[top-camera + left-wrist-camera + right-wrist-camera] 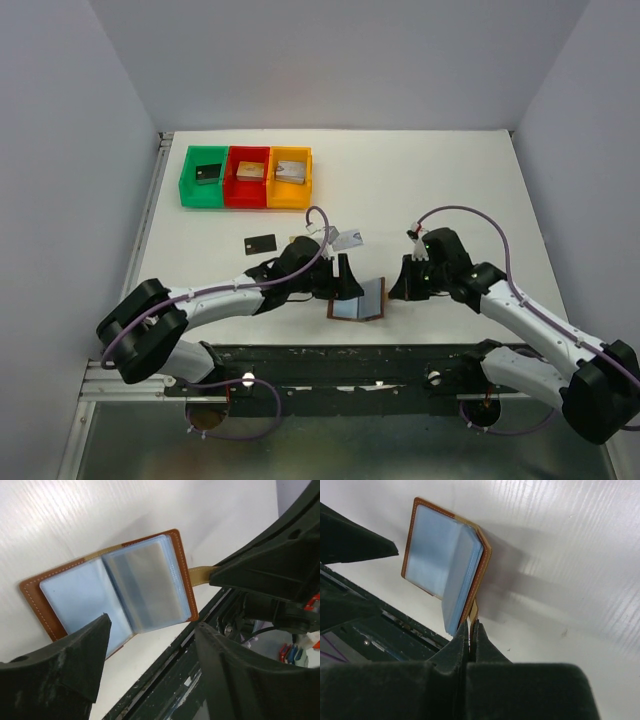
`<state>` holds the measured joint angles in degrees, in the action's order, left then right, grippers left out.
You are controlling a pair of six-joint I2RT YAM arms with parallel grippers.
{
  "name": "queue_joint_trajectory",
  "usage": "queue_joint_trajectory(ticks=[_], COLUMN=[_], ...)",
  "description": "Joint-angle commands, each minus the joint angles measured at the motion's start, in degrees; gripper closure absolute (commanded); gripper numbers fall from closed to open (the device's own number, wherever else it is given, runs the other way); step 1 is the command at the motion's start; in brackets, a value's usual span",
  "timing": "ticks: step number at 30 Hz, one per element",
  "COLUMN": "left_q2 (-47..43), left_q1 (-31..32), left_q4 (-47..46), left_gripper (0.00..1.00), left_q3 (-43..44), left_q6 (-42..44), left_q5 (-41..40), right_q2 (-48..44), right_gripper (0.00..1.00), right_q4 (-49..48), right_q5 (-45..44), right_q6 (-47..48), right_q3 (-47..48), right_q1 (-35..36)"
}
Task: Take the credit cards out of the card holder
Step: Remove the credit card from the card holder.
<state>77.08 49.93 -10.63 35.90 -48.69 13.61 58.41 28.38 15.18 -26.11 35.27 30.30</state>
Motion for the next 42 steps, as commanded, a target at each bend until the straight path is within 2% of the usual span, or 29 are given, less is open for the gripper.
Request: queue_joint_trajectory(ticks=[1, 3, 5, 18, 42], left_q2=[4.4, 5.6, 6.3, 10.0, 13.4], left_q1=[0.1, 0.3, 0.4, 1.7, 2.5], left_q4=[-3.4, -4.3, -3.3, 2.9, 6.8], left_gripper=[0.31, 0.39, 0.42, 0.35, 0.37], left_q3=[1.3, 1.8, 2.9, 7.8, 10.6], left_q6=[0.2, 0.3, 1.0, 4.4, 6.8], left_q5=[6.1, 7.4, 7.3, 5.5, 3.2], right_q2=[-1.1, -1.5, -2.0, -3.5, -2.2], right_gripper=[1.00, 1.00, 1.00, 1.00, 1.00], right_q4=[-3.2, -3.8, -4.0, -5.7, -7.7], right_q5=[4.0, 4.3, 4.5, 6.9, 8.6], right_q6=[-0.7, -1.1, -1.1, -1.9, -2.8], right_q3=[-1.9, -2.3, -2.6, -2.3, -2.1], right_q1=[0.3, 0.3, 0.3, 0.3, 0.3])
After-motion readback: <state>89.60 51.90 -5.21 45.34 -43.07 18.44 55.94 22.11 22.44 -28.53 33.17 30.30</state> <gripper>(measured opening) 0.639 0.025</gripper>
